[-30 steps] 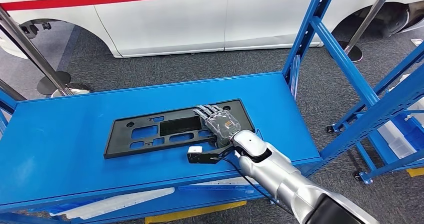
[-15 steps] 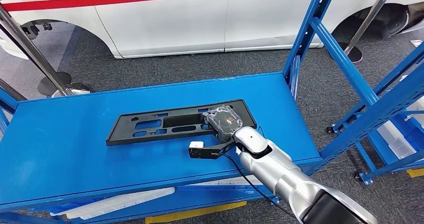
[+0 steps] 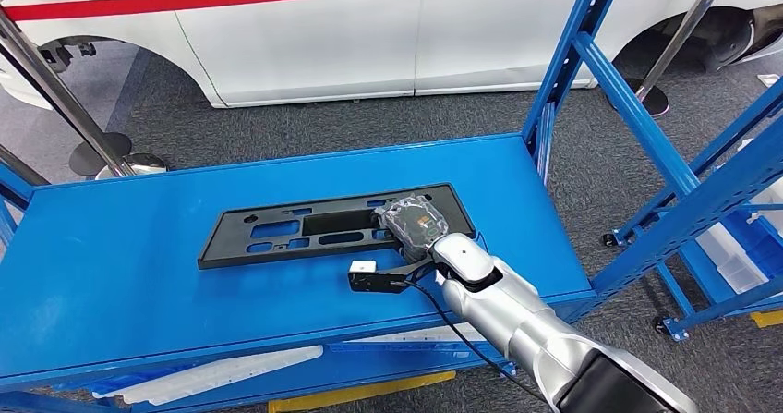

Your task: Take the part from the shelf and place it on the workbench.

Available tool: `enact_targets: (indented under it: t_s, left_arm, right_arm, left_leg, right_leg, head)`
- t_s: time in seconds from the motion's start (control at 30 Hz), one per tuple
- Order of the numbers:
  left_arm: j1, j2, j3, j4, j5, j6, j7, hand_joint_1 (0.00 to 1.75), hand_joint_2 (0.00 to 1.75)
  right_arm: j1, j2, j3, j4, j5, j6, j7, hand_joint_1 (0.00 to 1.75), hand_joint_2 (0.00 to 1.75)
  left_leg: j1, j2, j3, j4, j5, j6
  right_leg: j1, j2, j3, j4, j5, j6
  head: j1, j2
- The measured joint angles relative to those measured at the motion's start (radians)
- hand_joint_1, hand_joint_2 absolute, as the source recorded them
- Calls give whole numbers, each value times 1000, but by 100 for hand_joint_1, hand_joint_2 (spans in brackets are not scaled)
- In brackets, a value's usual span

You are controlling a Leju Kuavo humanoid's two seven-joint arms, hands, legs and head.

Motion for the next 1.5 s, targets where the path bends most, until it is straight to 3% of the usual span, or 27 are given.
enact_targets:
  t_s: [0.2, 0.4, 0.67, 0.8, 0.97, 1.07, 1.13, 1.2, 1.23, 1.27, 1.3, 1.4, 1.43, 1.5]
  left_arm:
    - [0, 0, 10, 0, 0, -4, 14, 0, 175]
    - [0, 0, 12, 0, -5, 22, 25, 0, 175]
    - [0, 0, 12, 0, -13, 30, 21, 0, 175]
    - [0, 0, 12, 0, -21, 31, 15, 0, 175]
    - [-1, 0, 12, 0, -27, 33, 6, 0, 175]
    - [-1, 0, 12, 0, -31, 33, 6, 0, 175]
    - [-3, 0, 12, 0, -32, 33, 6, 0, 175]
    - [-4, 0, 12, 0, -32, 33, 6, 0, 175]
    - [-3, 0, 12, 0, -32, 33, 6, 0, 175]
    - [-3, 0, 12, 0, -32, 33, 6, 0, 175]
    - [-4, 0, 12, 0, -32, 33, 6, 0, 175]
    - [-5, 0, 12, 0, -32, 32, 6, 0, 175]
    - [-5, 0, 12, 0, -32, 32, 6, 0, 175]
    - [-6, 0, 12, 0, -32, 32, 6, 0, 175]
  right_arm:
    - [0, 1, -1, -2, -2, -8, 0, 175, 175]
    - [40, -6, -10, -34, 72, -173, 32, 175, 175]
    - [98, -33, -44, -128, 208, -296, 69, 175, 175]
    - [131, -51, -78, -213, 284, -311, 73, 175, 175]
    - [160, -66, -104, -283, 342, -319, 77, 175, 175]
    - [170, -75, -115, -315, 352, -319, 77, 175, 175]
    - [173, -82, -122, -333, 352, -317, 75, 175, 175]
    - [179, -88, -126, -344, 349, -315, 73, 175, 175]
    - [184, -92, -126, -347, 349, -315, 72, 175, 175]
    - [189, -95, -126, -350, 348, -315, 72, 175, 175]
    - [192, -98, -126, -352, 348, -314, 71, 175, 175]
    - [196, -102, -127, -363, 338, -310, 67, 175, 175]
    - [197, -103, -127, -369, 330, -308, 65, 175, 175]
    - [199, -106, -128, -381, 313, -303, 59, 175, 175]
  left_leg:
    - [0, 0, 0, 0, 0, 0]
    - [0, 0, -2, 0, 0, 0]
    - [0, 2, -5, 1, -1, 1]
    - [-2, 1, -6, 5, -2, 3]
    - [-3, 1, -10, 10, -2, 7]
    - [2, 4, -9, -4, 16, 21]
    - [8, 9, -10, -17, 29, 31]
    - [7, 11, -17, -15, 32, 34]
    - [6, 12, -20, -12, 32, 34]
    - [6, 12, -23, -7, 31, 34]
    - [6, 12, -26, -2, 30, 32]
    - [6, 12, -36, 18, 19, 21]
    - [5, 12, -41, 24, 17, 16]
    - [4, 12, -48, 30, 18, 6]
  right_leg:
    - [0, 0, 0, 0, 0, 0]
    - [0, 0, -2, 0, 0, 1]
    - [0, 1, -5, 0, 1, 1]
    - [-2, 1, -6, -2, 2, 3]
    - [-4, 2, -6, -3, 6, 11]
    - [-3, 2, -9, 0, 3, 25]
    - [-3, 2, -37, 62, -45, 31]
    - [-8, 1, -94, 194, -112, 35]
    - [-11, 1, -118, 250, -130, 38]
    - [-15, 0, -129, 277, -129, 41]
    - [-18, -1, -121, 263, -107, 43]
    - [-22, -7, -33, 86, -22, 41]
    - [-19, -8, -15, 47, -13, 38]
    - [-12, -7, -10, 28, -15, 29]
  head:
    - [0, 0]
    - [0, 0]
    - [0, 0]
    - [0, 0]
    - [0, 0]
    - [0, 0]
    - [0, 0]
    - [0, 0]
    - [0, 0]
    - [0, 0]
    - [0, 0]
    - [0, 0]
    - [0, 0]
    - [0, 0]
